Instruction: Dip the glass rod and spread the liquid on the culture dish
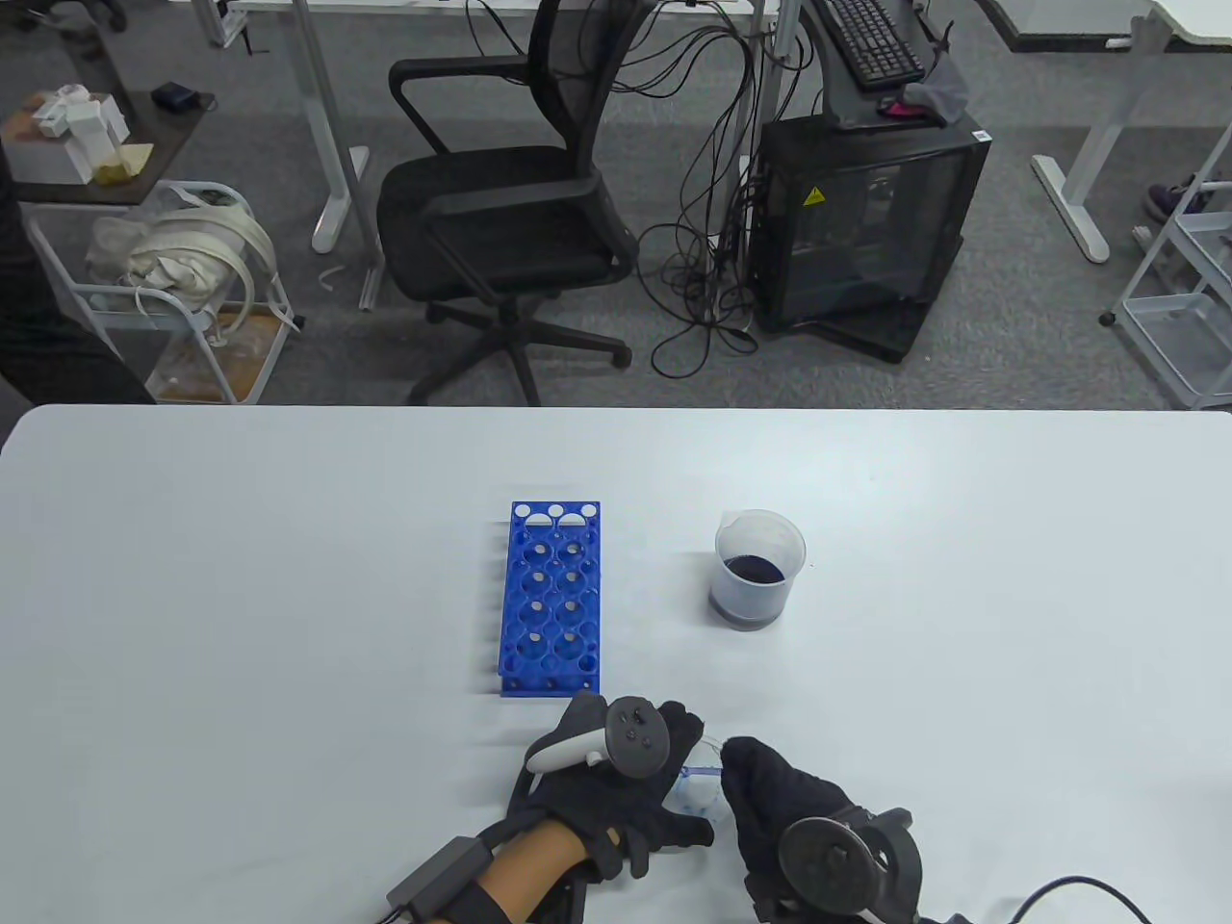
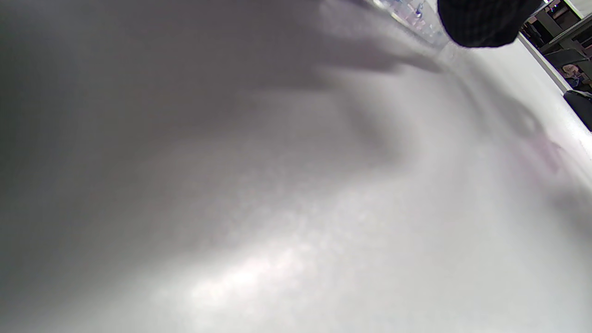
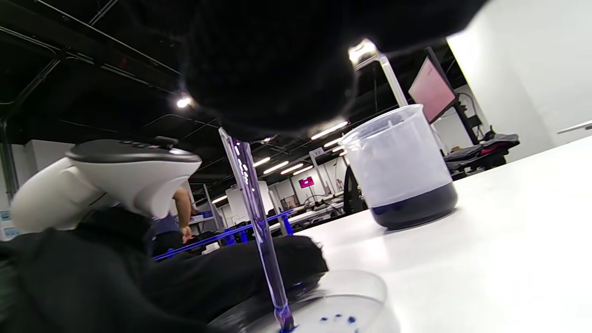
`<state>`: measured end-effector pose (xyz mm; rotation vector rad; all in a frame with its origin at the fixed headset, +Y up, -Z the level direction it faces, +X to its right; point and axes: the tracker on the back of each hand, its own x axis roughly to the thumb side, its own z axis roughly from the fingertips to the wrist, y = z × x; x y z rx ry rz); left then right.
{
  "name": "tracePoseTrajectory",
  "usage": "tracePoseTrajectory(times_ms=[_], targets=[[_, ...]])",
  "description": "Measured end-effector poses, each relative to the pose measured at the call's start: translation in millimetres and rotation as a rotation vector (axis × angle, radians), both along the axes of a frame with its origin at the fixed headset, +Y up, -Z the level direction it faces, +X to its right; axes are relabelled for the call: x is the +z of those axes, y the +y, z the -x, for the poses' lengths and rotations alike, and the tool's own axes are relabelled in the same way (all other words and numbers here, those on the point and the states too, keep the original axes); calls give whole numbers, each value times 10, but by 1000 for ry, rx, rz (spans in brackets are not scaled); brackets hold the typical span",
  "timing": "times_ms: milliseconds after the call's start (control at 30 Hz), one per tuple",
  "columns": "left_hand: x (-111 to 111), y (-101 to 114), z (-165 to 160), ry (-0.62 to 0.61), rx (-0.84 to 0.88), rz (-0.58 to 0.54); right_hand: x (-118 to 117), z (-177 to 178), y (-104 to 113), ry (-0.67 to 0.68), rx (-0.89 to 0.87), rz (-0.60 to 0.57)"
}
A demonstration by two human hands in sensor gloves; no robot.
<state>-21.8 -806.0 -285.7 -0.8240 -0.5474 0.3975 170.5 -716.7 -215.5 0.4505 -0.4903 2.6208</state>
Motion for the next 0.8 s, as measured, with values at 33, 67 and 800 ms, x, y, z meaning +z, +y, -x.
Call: tracePoseTrajectory(times_ms=[33,67,800], targets=[[0,0,0,0,0,0,-3,-13,3,-8,-2,-1],[0,1,-1,0,0,0,-9,-48,8,-28,-6,-3],[0,0,0,-1,-1,0,94,23,48,49,-39,46]])
